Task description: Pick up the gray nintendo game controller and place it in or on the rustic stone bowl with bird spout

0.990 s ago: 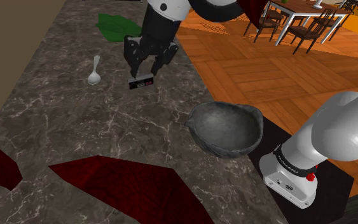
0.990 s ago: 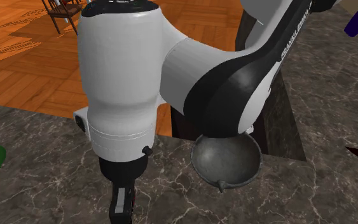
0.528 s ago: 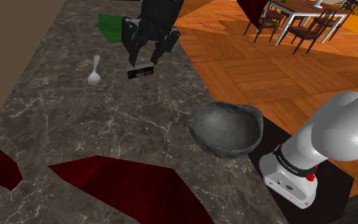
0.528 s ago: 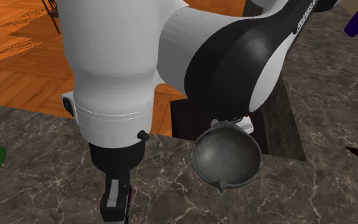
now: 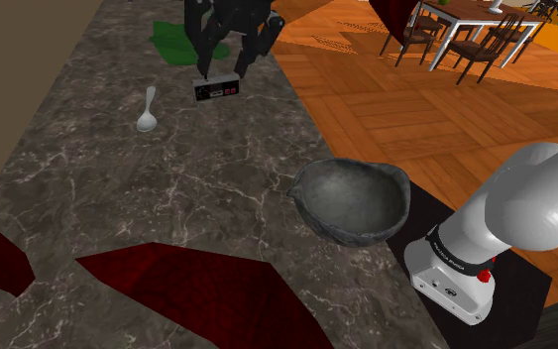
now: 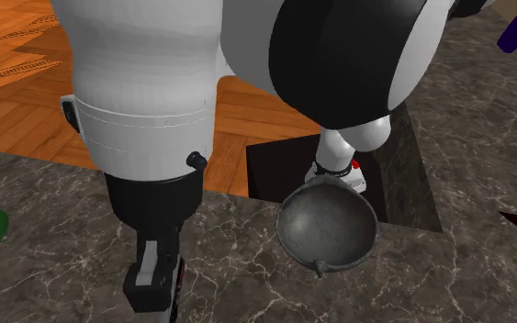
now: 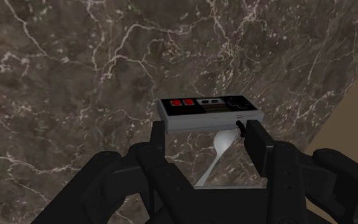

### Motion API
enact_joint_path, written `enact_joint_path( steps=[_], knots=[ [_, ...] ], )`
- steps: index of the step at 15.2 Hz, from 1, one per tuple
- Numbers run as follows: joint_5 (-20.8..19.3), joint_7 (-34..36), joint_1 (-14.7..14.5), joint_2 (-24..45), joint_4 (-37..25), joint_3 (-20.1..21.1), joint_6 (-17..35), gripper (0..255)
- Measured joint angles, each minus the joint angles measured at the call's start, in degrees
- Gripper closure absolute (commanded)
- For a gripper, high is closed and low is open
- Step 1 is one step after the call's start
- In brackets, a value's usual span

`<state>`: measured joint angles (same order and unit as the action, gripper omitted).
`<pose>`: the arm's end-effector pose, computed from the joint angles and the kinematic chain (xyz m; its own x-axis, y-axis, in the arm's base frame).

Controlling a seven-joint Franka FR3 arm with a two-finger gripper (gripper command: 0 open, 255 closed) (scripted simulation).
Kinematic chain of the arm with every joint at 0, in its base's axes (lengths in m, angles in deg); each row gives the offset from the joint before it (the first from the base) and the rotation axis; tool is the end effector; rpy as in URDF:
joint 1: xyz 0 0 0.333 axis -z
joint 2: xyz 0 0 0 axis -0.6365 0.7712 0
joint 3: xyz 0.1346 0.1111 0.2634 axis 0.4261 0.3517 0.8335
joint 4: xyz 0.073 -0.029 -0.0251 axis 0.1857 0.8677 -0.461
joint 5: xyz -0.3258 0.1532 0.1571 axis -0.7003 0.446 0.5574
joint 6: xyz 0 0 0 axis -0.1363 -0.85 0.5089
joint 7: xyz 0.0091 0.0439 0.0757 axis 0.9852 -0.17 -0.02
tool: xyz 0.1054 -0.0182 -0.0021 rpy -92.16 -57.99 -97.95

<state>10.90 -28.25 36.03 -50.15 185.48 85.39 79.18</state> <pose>0.4093 0.3086 0.6001 0.9709 -0.1410 0.1935 -0.0839 -0.9573 -0.2766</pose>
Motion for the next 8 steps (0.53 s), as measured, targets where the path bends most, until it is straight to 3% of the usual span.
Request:
enact_joint_path(
  steps=[8],
  knots=[
    [-0.35,0.79,0.17,-0.45,-4.98,-0.47,-5.38,255]
  ],
)
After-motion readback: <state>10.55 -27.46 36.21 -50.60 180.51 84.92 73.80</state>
